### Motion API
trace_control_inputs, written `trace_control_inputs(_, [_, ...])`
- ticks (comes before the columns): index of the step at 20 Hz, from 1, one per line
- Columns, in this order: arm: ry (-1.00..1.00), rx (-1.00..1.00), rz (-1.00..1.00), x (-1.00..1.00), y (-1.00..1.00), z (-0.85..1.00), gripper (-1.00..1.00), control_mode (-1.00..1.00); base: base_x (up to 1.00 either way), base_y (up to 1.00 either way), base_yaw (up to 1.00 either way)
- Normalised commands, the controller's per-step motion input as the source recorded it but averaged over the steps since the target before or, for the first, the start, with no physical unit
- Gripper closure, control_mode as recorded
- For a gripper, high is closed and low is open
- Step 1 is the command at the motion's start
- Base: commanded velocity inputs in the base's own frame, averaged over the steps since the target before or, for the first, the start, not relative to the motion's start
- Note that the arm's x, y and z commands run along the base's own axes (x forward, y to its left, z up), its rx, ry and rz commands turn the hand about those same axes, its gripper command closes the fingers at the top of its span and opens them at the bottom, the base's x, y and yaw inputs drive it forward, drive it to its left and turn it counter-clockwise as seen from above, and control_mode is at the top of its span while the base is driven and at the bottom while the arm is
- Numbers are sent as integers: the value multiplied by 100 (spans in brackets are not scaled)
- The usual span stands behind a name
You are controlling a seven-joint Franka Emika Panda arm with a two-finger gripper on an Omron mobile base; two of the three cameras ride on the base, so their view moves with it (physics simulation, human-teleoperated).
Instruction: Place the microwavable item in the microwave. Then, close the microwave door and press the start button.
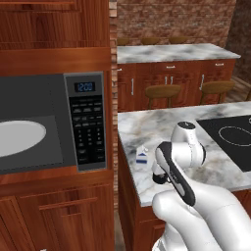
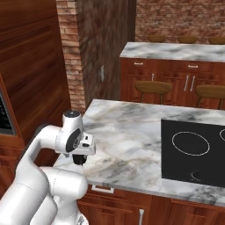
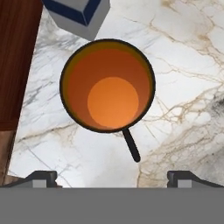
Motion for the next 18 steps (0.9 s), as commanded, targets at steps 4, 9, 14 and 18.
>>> trace_control_inputs(4, [-6,0,6,0,0,-26,-100,-100,0,0,0])
trace_control_inputs(9, [-7,0,7,1,0,-19,-100,-100,0,0,0])
trace_control_inputs(14, [-1,0,7,0,0,-33,-100,-100,0,0,0])
trace_control_inputs(18, [0,0,7,0,0,-47,-100,-100,0,0,0])
